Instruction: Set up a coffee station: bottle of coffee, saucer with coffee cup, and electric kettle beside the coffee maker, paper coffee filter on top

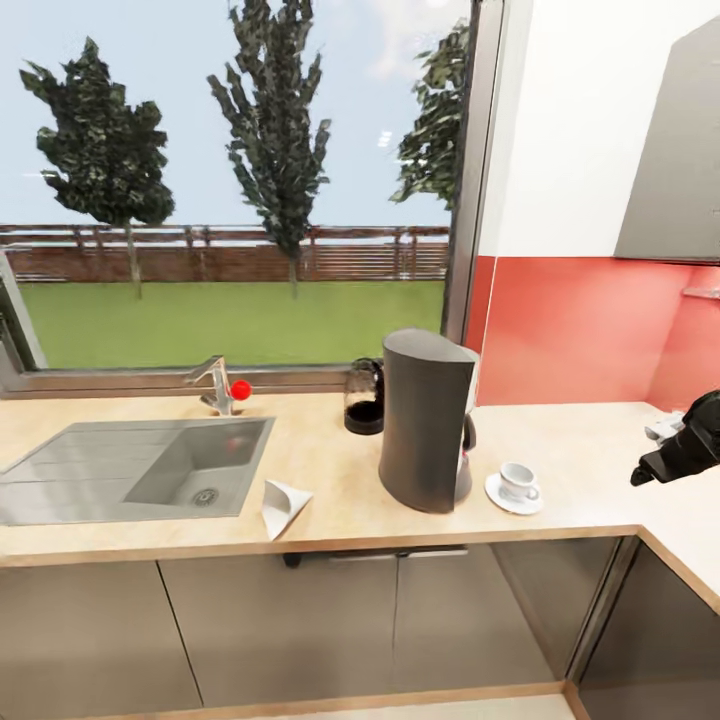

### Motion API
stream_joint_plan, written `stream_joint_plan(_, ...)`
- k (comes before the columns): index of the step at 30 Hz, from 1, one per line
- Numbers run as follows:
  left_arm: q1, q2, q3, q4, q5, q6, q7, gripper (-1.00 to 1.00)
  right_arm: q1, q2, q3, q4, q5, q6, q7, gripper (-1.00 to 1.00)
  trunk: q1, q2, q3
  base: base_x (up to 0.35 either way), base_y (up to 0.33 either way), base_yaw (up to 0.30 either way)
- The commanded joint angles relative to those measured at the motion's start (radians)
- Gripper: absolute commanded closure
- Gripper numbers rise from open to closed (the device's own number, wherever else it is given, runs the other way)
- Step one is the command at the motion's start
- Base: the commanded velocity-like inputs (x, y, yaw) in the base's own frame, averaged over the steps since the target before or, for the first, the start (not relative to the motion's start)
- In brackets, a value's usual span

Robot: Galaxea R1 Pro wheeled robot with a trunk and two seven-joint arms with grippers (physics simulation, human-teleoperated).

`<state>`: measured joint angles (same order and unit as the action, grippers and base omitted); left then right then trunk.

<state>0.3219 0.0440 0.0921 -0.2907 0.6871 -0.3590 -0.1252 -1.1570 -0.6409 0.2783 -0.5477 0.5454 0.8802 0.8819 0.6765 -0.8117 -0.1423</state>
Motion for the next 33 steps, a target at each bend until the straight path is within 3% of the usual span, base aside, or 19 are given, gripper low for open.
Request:
stream_joint_plan(1,0.000,-0.002,0.004,-0.006,0.011,0.002,-0.010,-1.00,-0.001,0.004,0.004,0.032,0.010,-0.002,0.008,-1.00,0.000,-0.001,-0.001,-0.330,0.000,0.000)
stream_joint_plan(6,-0.001,-0.003,0.004,-0.013,0.014,0.002,-0.010,-1.00,-0.001,0.015,0.003,0.170,0.009,-0.034,0.006,-1.00,0.000,-0.001,-0.001,-0.330,0.000,0.000)
stream_joint_plan(8,-0.001,-0.003,0.004,-0.013,0.015,0.002,-0.010,-1.00,-0.001,0.033,0.002,0.253,0.008,-0.056,0.002,-1.00,0.000,-0.001,-0.001,-0.330,0.000,0.000)
stream_joint_plan(9,-0.001,-0.003,0.004,-0.014,0.015,0.002,-0.010,-1.00,-0.001,0.052,0.002,0.307,0.007,-0.074,-0.006,-1.00,0.000,-0.001,-0.001,-0.330,0.000,0.000)
stream_joint_plan(10,-0.001,-0.004,0.005,-0.015,0.014,0.002,-0.010,-1.00,-0.001,0.104,0.000,0.431,0.005,-0.146,-0.048,-1.00,0.000,-0.001,-0.001,-0.330,0.000,0.000)
stream_joint_plan(11,-0.001,-0.004,0.005,-0.016,0.013,0.002,-0.010,-1.00,-0.001,0.125,0.000,0.484,-0.001,-0.183,-0.073,-1.00,0.000,-0.001,-0.001,-0.330,0.000,0.000)
stream_joint_plan(13,-0.001,-0.004,0.005,-0.016,0.010,0.002,-0.010,-1.00,0.014,0.171,-0.001,0.552,-0.034,-0.245,-0.118,-1.00,0.000,-0.001,-0.001,-0.330,0.000,0.000)
stream_joint_plan(16,-0.005,-0.003,0.004,-0.016,0.008,0.002,-0.010,-1.00,0.080,0.233,-0.002,0.578,-0.089,-0.274,-0.144,-1.00,0.000,-0.001,-0.001,-0.330,0.000,0.000)
stream_joint_plan(17,-0.006,-0.003,0.005,-0.016,0.006,0.002,-0.010,-1.00,0.141,0.286,-0.002,0.582,-0.159,-0.287,-0.183,-1.00,0.000,-0.001,-0.001,-0.330,0.000,0.000)
stream_joint_plan(18,-0.006,-0.003,0.004,-0.016,0.005,0.002,-0.010,-1.00,0.203,0.322,-0.002,0.584,-0.231,-0.337,-0.237,-1.00,0.000,-0.001,-0.001,-0.330,0.000,0.000)
stream_joint_plan(19,-0.006,-0.003,0.004,-0.015,0.004,0.002,-0.010,-1.00,0.220,0.331,-0.002,0.584,-0.248,-0.352,-0.253,-1.00,0.000,-0.001,-0.001,-0.330,0.000,0.000)
stream_joint_plan(21,-0.007,0.001,0.003,-0.009,0.005,0.001,-0.010,-1.00,0.324,0.369,-0.002,0.584,-0.330,-0.428,-0.345,-1.00,0.000,-0.001,-0.001,-0.330,0.000,0.000)
stream_joint_plan(22,-0.007,0.001,0.003,-0.009,0.004,0.001,-0.010,-1.00,0.346,0.376,-0.002,0.584,-0.345,-0.445,-0.361,-1.00,0.000,-0.001,-0.001,-0.330,0.000,0.000)
stream_joint_plan(25,-0.006,0.002,0.003,-0.010,0.000,-0.002,-0.010,-1.00,0.506,0.411,-0.002,0.584,-0.423,-0.576,-0.456,-1.00,0.000,-0.001,-0.001,-0.329,0.000,0.000)
stream_joint_plan(27,-0.007,0.002,0.003,-0.013,-0.003,-0.005,-0.010,-1.00,0.591,0.426,-0.002,0.585,-0.439,-0.644,-0.502,-1.00,0.000,-0.001,-0.001,-0.270,0.000,0.000)
stream_joint_plan(30,-0.006,0.002,0.003,-0.017,-0.004,-0.010,-0.010,-1.00,0.690,0.432,-0.005,0.585,-0.451,-0.745,-0.539,-1.00,0.000,-0.001,-0.001,-0.106,0.000,0.000)
stream_joint_plan(33,-0.006,0.002,0.003,-0.030,-0.006,-0.010,-0.010,-1.00,0.772,0.437,-0.006,0.585,-0.506,-0.828,-0.551,-1.00,0.000,-0.001,-0.001,-0.028,0.000,0.000)
